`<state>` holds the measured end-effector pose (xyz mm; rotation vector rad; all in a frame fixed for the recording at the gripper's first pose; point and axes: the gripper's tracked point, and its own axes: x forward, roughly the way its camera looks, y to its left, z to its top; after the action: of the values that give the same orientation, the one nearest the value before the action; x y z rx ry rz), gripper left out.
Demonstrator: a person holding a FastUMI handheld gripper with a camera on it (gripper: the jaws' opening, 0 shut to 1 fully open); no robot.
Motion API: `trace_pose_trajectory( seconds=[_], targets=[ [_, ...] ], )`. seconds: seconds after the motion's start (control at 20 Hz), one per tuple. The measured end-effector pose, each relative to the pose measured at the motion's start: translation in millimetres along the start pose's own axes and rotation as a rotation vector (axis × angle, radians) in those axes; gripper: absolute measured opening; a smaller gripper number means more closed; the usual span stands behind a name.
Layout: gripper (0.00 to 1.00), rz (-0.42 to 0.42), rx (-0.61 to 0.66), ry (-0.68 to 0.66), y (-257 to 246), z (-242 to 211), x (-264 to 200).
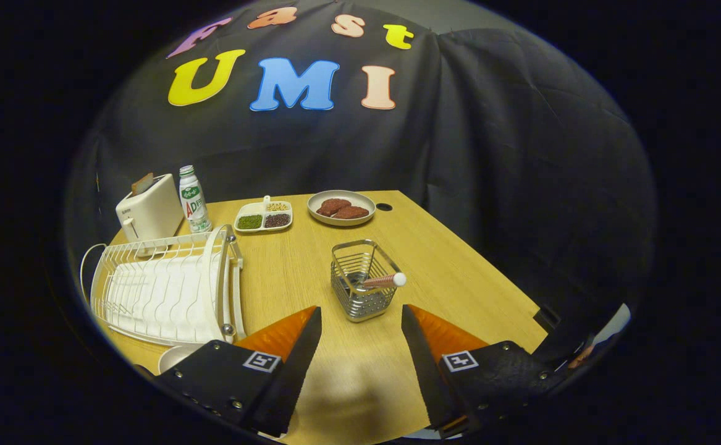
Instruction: Take the plate from the dish rack, then take the spoon from the basket and place it into the plate.
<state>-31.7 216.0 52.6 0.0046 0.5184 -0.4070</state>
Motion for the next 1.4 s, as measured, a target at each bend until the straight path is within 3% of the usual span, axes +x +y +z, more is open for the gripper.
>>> trace_pose_trajectory(
  seconds=[0.35, 0.45, 0.6, 0.65, 0.75, 1.0, 1.4],
  targets=[
    [0.79, 0.011, -0.009, 0.012, -25.3, 12.8, 39.9],
    [0.45, 0.014, -0.012, 0.025, -28.8, 11.8, 50.2],
    [0.45, 0.036, -0.022, 0.014, -27.4, 19.7, 53.2],
    [0.28, 0.032, -0.028, 0.018, -29.6, 14.8, 51.9],
    [0.26, 0.047, -0.024, 0.015, -27.1, 18.6, 56.3],
    [0.01, 0.117, -0.069, -0.007, -4.8, 26.9, 47.5],
    [0.01, 0.108, -0.135, -0.068, -9.4, 46.5, 11.0]
  ],
)
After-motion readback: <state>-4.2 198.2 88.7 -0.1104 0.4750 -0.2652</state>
